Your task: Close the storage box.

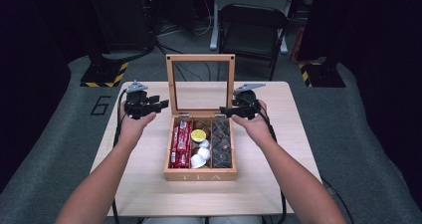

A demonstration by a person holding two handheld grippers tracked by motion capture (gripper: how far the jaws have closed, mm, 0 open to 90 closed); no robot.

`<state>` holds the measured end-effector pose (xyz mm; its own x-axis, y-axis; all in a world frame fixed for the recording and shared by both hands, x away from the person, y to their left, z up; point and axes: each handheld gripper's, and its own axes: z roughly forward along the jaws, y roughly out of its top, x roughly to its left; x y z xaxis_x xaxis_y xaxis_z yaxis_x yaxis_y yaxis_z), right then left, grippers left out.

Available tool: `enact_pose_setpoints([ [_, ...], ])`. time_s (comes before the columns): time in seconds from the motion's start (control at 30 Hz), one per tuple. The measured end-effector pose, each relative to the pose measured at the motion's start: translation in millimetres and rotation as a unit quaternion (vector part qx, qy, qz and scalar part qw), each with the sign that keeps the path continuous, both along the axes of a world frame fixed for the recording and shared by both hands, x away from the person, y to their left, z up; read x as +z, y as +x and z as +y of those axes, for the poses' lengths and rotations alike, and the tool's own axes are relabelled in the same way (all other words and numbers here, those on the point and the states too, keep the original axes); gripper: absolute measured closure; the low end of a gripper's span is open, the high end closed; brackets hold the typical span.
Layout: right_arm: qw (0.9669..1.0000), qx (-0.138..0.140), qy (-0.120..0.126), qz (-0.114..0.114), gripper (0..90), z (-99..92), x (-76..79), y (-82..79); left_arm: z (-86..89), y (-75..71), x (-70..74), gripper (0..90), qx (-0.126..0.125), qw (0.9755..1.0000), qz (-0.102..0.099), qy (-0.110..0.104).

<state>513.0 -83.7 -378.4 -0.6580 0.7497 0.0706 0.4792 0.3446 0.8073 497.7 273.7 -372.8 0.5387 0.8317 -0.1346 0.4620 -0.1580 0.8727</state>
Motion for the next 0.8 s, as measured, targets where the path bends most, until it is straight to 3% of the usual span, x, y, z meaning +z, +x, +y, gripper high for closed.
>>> enact_pose_setpoints([
  [0.17, 0.9993, 0.030, -0.018, -0.013, 39.8, 5.9, 3.3, -9.6, 0.7, -1.6, -0.3, 42.0, -0.005, 1.0000, 0.006, 0.002],
  [0.3, 0.9989, 0.043, -0.014, -0.013, 35.7, 9.0, 3.8, -14.0, 1.2, -5.5, 2.1, 39.3, -0.008, 0.9999, -0.001, 0.009],
  [0.53, 0.9970, 0.075, -0.011, 0.013, 30.5, 15.0, -0.9, -22.3, -0.1, -13.0, 7.8, 37.1, -0.019, 0.9997, -0.007, 0.008],
  [0.67, 0.9956, 0.090, -0.024, 0.008, 29.6, 18.3, -6.2, -25.8, 0.1, -14.9, 9.2, 37.1, -0.022, 0.9996, -0.009, 0.011],
  [0.8, 0.9950, 0.097, -0.021, 0.014, 29.6, 20.4, -12.0, -26.4, -1.2, -16.2, 8.4, 36.6, -0.023, 0.9996, -0.010, 0.011],
])
